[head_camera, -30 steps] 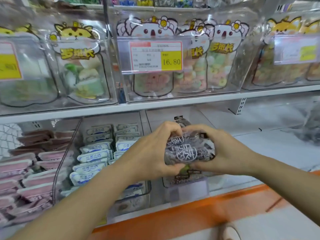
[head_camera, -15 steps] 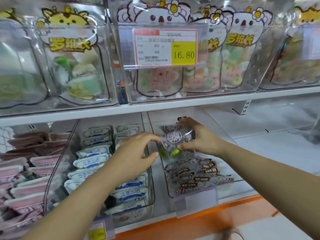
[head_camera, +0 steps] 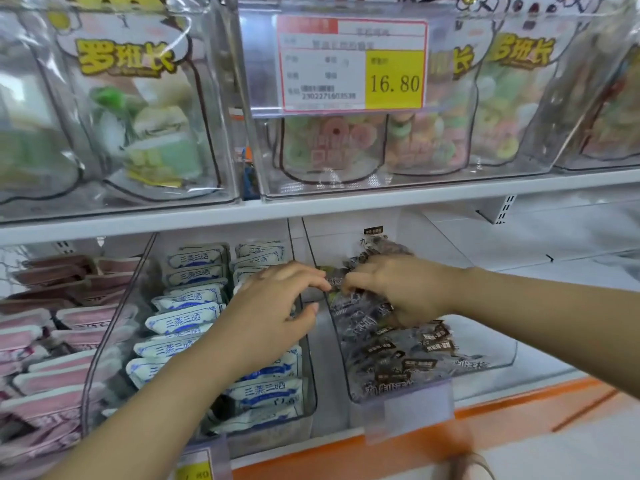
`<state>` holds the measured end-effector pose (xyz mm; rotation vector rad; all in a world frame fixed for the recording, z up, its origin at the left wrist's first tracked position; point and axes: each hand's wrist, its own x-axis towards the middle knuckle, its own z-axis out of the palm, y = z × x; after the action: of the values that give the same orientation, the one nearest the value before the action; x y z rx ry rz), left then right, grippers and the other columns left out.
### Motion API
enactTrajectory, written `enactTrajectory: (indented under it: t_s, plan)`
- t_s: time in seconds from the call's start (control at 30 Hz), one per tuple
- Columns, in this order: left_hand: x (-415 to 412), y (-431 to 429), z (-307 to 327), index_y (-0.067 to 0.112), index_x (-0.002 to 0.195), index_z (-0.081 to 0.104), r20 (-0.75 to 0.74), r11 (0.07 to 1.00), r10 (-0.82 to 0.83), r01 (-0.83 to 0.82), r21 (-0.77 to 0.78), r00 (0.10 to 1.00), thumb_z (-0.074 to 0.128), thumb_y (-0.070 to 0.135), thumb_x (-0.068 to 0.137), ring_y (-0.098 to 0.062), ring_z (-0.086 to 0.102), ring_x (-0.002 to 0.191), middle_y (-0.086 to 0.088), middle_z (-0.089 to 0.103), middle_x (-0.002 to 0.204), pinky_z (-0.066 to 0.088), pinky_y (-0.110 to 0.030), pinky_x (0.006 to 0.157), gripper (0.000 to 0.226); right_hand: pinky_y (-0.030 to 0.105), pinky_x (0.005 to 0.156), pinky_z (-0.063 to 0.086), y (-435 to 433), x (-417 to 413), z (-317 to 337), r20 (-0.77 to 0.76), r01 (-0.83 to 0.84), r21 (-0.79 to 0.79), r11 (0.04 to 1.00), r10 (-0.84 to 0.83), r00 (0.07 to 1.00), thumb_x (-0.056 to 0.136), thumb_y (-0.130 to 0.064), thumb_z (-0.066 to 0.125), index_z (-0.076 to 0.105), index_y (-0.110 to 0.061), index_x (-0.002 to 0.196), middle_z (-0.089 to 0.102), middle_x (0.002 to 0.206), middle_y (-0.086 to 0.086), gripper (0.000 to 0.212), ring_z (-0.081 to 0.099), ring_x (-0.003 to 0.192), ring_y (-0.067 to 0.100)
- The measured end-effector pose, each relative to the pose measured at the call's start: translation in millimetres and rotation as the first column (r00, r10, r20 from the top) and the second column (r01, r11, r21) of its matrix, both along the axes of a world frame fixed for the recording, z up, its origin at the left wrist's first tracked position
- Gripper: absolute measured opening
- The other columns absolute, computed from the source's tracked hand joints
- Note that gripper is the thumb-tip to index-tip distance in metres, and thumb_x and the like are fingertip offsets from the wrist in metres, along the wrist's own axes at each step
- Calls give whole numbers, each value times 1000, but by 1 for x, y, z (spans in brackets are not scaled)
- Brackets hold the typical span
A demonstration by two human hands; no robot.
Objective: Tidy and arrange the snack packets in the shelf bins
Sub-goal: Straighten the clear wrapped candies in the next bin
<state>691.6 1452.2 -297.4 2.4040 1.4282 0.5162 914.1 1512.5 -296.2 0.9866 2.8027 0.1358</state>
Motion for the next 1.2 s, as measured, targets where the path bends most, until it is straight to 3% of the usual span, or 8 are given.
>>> enactTrajectory:
  t_s: [0.17,0.37,0.47,0.53,0.63,0.83,0.97,1.2]
  plan:
    - [-1,0,-1,45,121,48,14,1000,-1,1,4,1000,45,35,95,5,28,129,33,37,134,21,-30,112,28,35,80,50,19,-21,0,80,120,-150,981,-109,991,79,-34,69,42,-23,135,62,113,5,64,58,101,25]
    - [-1,3,2,44,123,47,-25,999,-11,12,33,1000,44,37,95,6,27,128,32,36,135,16,-22,107,29,29,63,46,23,-48,-22,147,282,67,957,-289,946,78,-40,66,52,-20,116,62,97,3,45,59,84,25]
    - [-2,2,3,45,122,47,-47,999,-13,16,48,999,42,37,95,8,26,125,33,36,135,15,-22,106,28,33,85,49,13,-39,-1,257,350,-194,916,-297,920,75,-53,69,37,-24,140,60,119,6,77,57,105,27]
    - [-2,1,2,45,122,46,-49,998,-16,18,55,999,42,38,96,8,25,125,33,35,135,15,-22,107,28,36,107,35,8,-27,18,285,450,-467,761,-353,891,77,-58,65,18,-30,149,39,148,0,91,40,132,22]
    - [-1,3,1,45,121,48,-39,998,-20,22,56,999,43,38,95,8,27,125,33,37,134,17,-22,105,27,36,112,25,3,-18,18,144,429,-719,547,-486,862,91,-54,43,23,-33,148,24,155,-6,64,28,139,19]
    - [8,21,8,40,114,59,-27,999,-42,41,-32,999,46,32,94,-4,38,119,24,47,116,29,-32,106,26,32,100,35,2,-22,-20,-169,340,-545,766,-497,851,102,-23,29,45,-20,140,60,121,4,42,51,111,12]
    - [23,34,16,38,117,62,-212,996,-89,82,-41,973,33,26,97,-11,33,123,17,50,125,20,-26,102,37,24,88,45,19,-11,4,-196,355,-537,765,-522,830,99,-17,37,45,-20,139,58,128,2,41,56,111,11]
    - [18,35,1,37,109,63,-104,993,-104,97,-67,989,27,28,94,-6,28,118,20,47,113,21,-23,99,40,31,101,39,51,-30,3,-273,387,-171,906,-421,865,97,-22,49,57,-25,127,56,133,-6,31,49,122,15]
